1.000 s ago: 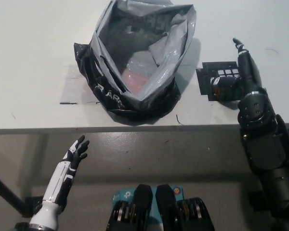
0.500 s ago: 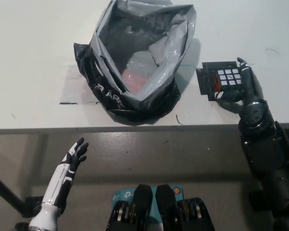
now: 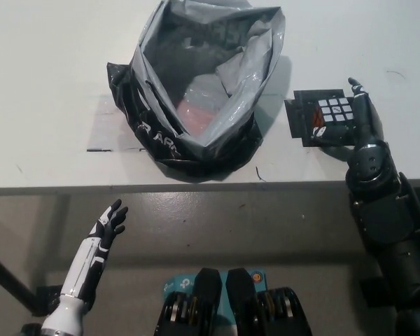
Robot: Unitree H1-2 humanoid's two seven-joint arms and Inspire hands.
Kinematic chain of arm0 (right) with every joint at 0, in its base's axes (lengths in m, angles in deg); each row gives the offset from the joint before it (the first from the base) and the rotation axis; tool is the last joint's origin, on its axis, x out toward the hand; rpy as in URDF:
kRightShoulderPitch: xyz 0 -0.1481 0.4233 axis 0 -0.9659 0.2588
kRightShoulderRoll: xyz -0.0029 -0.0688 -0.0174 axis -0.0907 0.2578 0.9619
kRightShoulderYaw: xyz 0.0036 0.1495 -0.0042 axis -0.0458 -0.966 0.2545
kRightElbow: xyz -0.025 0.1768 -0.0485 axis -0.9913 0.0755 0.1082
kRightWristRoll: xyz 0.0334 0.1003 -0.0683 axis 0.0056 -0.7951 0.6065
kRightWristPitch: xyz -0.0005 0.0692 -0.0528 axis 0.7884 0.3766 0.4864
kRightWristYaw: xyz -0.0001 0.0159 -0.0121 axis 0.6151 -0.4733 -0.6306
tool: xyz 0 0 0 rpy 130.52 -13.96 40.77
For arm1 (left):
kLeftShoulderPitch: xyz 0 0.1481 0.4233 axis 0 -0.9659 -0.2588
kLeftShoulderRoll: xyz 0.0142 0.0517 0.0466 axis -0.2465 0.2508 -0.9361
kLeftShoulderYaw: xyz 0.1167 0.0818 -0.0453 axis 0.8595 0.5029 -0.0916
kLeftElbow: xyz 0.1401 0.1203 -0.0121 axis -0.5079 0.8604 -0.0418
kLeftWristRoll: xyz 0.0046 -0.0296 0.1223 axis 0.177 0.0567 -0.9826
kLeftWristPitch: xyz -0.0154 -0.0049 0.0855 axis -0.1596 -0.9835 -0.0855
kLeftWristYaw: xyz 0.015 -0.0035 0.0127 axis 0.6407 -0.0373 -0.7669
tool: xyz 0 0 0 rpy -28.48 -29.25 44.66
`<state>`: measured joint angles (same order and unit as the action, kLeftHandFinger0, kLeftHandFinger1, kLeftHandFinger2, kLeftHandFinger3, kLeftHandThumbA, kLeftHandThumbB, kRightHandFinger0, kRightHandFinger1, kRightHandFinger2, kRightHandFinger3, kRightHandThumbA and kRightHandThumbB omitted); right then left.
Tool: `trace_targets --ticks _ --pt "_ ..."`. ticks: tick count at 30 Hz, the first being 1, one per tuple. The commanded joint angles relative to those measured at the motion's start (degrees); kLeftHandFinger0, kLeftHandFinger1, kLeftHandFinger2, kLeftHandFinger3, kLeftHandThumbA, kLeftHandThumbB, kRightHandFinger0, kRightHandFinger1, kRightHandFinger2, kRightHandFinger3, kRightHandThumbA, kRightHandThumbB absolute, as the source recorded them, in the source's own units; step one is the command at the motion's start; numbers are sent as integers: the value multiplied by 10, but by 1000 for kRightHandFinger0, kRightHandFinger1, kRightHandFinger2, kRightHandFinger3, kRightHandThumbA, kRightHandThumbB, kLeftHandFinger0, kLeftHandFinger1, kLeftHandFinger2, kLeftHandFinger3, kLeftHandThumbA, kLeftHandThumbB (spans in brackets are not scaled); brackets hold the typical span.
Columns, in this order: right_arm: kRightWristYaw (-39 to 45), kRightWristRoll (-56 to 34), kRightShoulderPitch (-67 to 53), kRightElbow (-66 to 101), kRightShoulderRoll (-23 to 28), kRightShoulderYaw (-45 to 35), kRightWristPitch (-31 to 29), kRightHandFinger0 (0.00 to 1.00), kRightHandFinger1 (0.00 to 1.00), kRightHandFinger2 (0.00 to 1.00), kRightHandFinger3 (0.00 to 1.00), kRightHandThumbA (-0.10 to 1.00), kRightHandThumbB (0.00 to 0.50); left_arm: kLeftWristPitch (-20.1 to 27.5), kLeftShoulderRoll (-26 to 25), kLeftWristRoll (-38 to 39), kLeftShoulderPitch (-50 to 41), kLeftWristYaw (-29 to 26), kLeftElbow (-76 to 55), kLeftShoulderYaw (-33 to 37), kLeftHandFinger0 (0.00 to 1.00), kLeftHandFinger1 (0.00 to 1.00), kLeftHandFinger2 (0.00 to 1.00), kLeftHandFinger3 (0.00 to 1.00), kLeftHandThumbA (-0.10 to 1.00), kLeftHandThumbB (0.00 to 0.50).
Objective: Use the right hand to pick up a rubix's cube and place it into a plastic bag and lift the bag
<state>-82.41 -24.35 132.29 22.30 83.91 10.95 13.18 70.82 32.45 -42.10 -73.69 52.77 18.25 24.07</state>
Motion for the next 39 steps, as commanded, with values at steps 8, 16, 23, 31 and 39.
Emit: trace_targets --ticks 8,16,23,31,39 --pt "-22 -65 37 8 -18 -30 -50 1000 1000 1000 1000 873 444 9 -5 -3 6 -1 -17 -8 1000 1000 1000 1000 1000 235" --pt "-14 -30 67 -84 4 8 35 763 1000 1000 1000 670 406 16 -7 2 11 1 -9 -11 1000 1000 1000 1000 1000 240" --pt "-51 23 77 -181 27 98 8 308 424 551 649 -95 281 15 -7 0 18 -1 -9 -14 1000 1000 1000 1000 1000 240" --pt "-103 4 72 -206 30 99 -59 195 291 357 343 -100 246 13 -8 1 21 2 -8 -16 1000 1000 1000 1000 1000 230" --pt "-144 -31 72 -215 26 65 -124 0 21 123 95 -100 260 13 -7 0 24 2 -8 -17 1000 1000 1000 1000 1000 231"
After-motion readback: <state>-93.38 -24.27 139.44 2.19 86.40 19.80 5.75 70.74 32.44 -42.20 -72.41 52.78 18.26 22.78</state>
